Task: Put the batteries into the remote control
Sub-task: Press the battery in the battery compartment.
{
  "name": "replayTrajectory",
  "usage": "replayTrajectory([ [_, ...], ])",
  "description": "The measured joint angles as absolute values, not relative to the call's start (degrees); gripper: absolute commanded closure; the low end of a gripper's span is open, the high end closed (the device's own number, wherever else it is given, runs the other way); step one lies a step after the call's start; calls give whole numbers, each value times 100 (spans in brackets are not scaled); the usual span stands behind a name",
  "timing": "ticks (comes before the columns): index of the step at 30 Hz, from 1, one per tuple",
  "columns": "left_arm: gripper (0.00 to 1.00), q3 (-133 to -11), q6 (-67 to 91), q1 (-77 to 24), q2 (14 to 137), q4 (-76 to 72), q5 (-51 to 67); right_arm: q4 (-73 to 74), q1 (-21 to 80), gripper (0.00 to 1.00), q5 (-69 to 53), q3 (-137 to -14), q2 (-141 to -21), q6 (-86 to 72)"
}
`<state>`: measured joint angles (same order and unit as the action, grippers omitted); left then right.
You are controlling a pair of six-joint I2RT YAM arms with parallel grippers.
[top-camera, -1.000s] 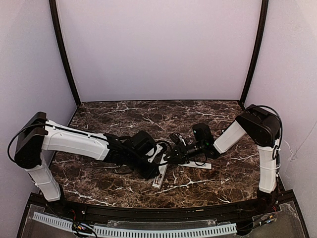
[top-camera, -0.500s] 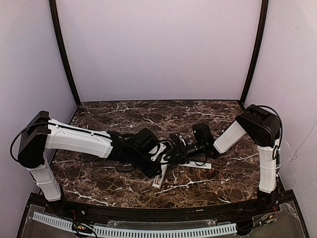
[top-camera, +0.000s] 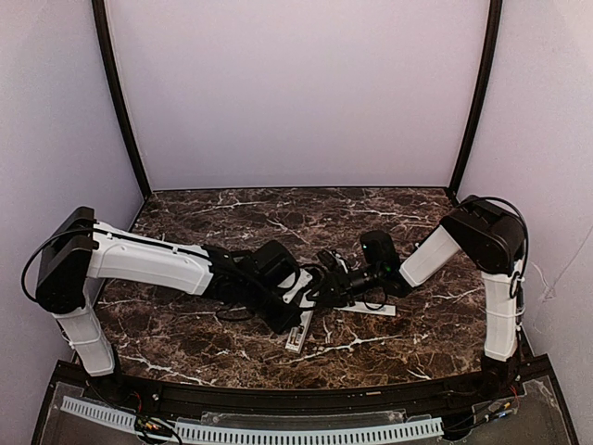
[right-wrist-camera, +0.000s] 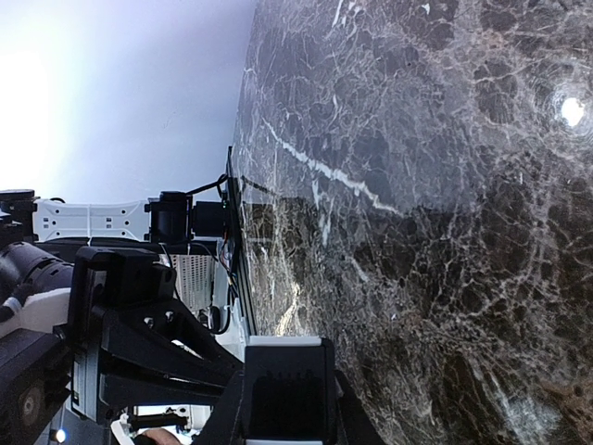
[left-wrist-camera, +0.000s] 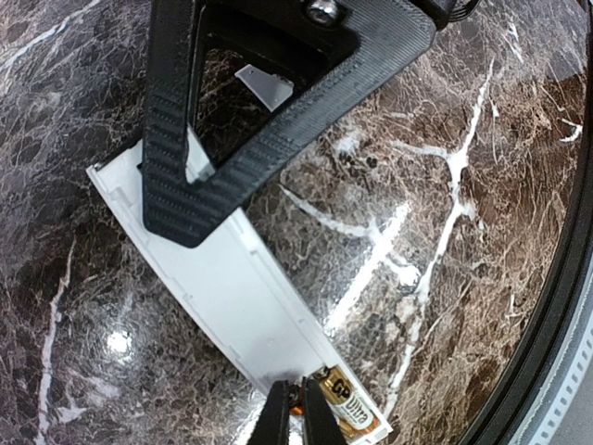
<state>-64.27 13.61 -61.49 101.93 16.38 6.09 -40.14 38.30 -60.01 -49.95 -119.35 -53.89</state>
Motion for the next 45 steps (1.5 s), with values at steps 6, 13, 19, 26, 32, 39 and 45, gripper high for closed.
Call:
replayTrajectory([
  [6, 96, -6425, 1194, -6136, 10193, 1621, 685, -4010, 3830, 100, -6001, -4995, -11935, -5391],
  [13, 92, -6392, 1046, -6134, 10193, 1612, 742, -3994, 3824, 100, -6005, -4995, -11935, -5400],
  [19, 93, -6366, 805, -6134, 10193, 1629, 862, -3900, 3822, 100, -6066, -4998, -11935, -5365],
  [26, 97, -6344, 215, -6136, 10169, 1798, 1044, -3544, 3785, 100, -6193, -5105, -11935, -5120],
  [32, 96, -6246, -360, -6165, 10348, 2248, 1225, -3282, 3734, 100, -6217, -5271, -11935, -4858],
  [39, 85, -5986, -685, -6165, 10239, 2196, 1022, -2928, 3704, 100, -6296, -5483, -11935, -4436],
  [45, 71, -5607, -1044, -6160, 9557, 1837, 733, -2338, 3669, 100, -6420, -5798, -11935, -3767],
])
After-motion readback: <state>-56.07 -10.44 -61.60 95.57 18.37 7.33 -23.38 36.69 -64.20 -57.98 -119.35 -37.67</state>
